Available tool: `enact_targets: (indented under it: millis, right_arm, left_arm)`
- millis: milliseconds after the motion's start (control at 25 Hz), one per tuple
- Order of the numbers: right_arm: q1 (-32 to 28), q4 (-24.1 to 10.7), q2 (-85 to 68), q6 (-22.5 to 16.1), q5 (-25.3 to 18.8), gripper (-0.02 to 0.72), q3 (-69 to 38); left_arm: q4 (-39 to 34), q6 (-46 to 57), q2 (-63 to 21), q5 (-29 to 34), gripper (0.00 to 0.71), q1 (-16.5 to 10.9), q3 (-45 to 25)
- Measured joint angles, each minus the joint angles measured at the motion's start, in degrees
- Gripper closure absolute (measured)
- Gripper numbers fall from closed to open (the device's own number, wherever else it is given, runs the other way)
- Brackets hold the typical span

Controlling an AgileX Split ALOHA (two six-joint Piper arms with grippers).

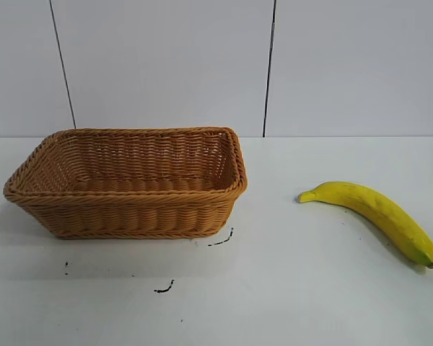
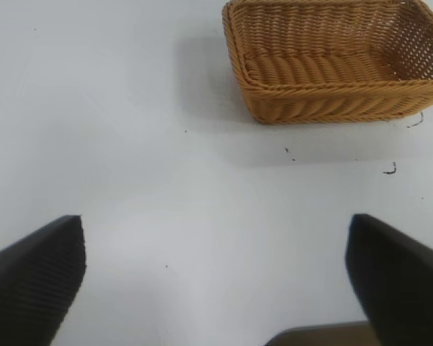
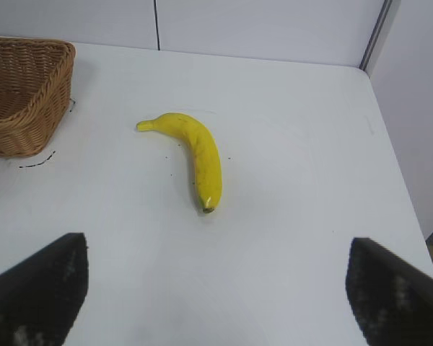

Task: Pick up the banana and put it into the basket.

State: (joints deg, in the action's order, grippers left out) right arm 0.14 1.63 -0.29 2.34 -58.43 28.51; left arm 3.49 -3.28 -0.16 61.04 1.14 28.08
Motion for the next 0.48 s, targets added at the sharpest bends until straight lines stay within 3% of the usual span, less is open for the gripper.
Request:
enact_targets:
  millis: [480]
  right_arm:
    - [0.0, -0.05, 0.94, -1.33, 0.07, 0.008, 0.6]
  left_arm:
    - [0.0, 0.0, 0.0, 0.0, 0.015, 0.0, 0.0]
